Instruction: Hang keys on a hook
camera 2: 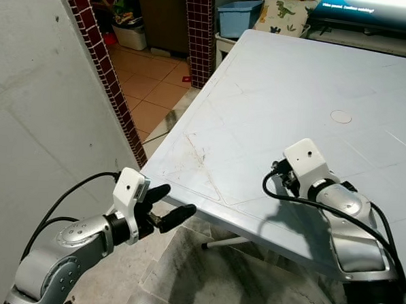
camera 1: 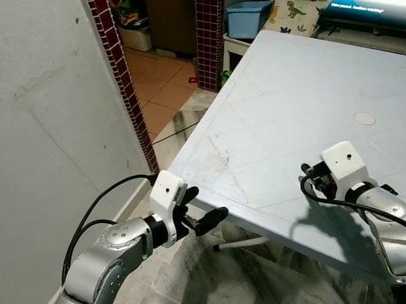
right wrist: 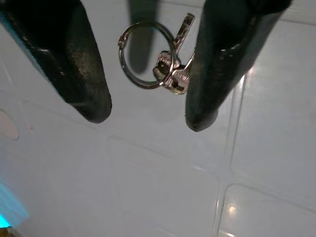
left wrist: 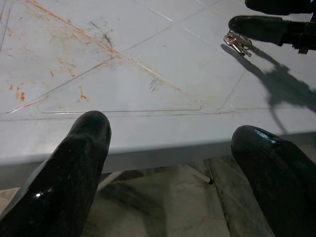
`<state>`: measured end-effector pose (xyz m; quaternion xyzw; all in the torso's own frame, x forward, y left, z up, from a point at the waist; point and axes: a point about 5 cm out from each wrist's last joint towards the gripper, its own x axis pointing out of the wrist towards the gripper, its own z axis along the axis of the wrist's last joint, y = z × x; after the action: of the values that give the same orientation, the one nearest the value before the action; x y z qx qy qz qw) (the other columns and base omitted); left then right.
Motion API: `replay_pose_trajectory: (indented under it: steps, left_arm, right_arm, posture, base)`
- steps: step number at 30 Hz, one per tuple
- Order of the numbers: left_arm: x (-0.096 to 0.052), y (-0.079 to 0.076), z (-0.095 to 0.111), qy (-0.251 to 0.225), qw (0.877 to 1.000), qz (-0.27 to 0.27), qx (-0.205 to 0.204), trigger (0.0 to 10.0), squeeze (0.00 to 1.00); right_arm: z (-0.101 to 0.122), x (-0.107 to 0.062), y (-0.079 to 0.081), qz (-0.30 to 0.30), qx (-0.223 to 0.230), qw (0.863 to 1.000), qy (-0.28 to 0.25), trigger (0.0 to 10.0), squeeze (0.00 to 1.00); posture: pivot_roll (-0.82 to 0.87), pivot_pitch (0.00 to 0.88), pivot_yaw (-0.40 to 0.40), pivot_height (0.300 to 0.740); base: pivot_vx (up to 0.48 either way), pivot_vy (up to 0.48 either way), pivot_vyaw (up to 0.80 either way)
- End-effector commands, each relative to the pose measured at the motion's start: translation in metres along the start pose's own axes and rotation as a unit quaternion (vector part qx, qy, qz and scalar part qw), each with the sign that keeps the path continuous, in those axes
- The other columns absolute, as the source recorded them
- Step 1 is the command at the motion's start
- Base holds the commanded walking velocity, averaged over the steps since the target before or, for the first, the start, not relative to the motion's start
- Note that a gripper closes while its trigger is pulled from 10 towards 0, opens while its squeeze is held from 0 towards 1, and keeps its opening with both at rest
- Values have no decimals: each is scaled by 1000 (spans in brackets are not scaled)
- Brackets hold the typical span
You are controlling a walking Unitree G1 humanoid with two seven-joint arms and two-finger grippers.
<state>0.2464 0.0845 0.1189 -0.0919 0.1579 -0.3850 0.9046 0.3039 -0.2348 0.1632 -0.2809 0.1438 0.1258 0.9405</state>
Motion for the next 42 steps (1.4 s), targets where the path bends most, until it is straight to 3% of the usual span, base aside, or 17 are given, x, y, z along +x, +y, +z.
replay_pose_trajectory:
  steps: [1, 3, 4, 5, 6, 8, 15, 16, 17, 42]
  left_arm:
    - [-1, -1, 1, 3, 1000, -3, 5, 10000, 0]
    - [-1, -1, 1, 3, 1000, -4, 5, 10000, 0]
    - [-1, -2, 0, 5, 1000, -11, -1, 10000, 0]
    - [-2, -3, 0, 8, 1000, -19, -3, 10000, 0]
    - [-2, -4, -1, 10, 1000, -25, -5, 10000, 0]
    - [-3, -8, -3, 19, 999, -40, -8, 10000, 0]
    - [-3, -9, -3, 17, 999, -42, -6, 10000, 0]
    - [-3, -9, -2, 16, 999, -41, -6, 10000, 0]
    - [-2, -9, -2, 16, 999, -42, -5, 10000, 0]
    - [-3, -8, -1, 18, 999, -41, -4, 10000, 0]
  right_arm:
    - [-6, 0, 5, 12, 10, 1000, 11, 10000, 1000]
    - [-7, 0, 5, 12, 11, 1000, 13, 10000, 992]
    - [-9, 0, 7, 13, 16, 1000, 16, 10000, 588]
    - [-10, 0, 7, 14, 17, 1000, 17, 10000, 420]
    - [-11, 0, 8, 15, 18, 1000, 18, 10000, 420]
    - [-12, 0, 8, 16, 20, 999, 20, 10000, 0]
    - [-19, 1, 8, 18, 30, 999, 31, 10000, 0]
    - [-21, 1, 8, 19, 37, 999, 34, 5412, 0]
    - [-22, 2, 8, 18, 42, 998, 35, 0, 0]
    - [-29, 3, 11, 26, 47, 998, 36, 0, 0]
  posture:
    - [-79, 118, 99, 740]
    - [-79, 118, 99, 740]
    - [-79, 118, 99, 740]
    - [-79, 118, 99, 740]
    - [-79, 118, 99, 740]
    - [-79, 118, 99, 740]
    - [-78, 119, 100, 740]
    - [-77, 120, 100, 740]
    - [-75, 123, 96, 740]
    - [-71, 130, 96, 740]
  base:
    - [0, 0, 0]
    - [0, 0, 0]
    - [0, 0, 0]
    - [0, 0, 0]
    - [0, 0, 0]
    - [0, 0, 0]
    - [0, 0, 0]
    - [0, 0, 0]
    - [0, 0, 0]
    - [0, 0, 0]
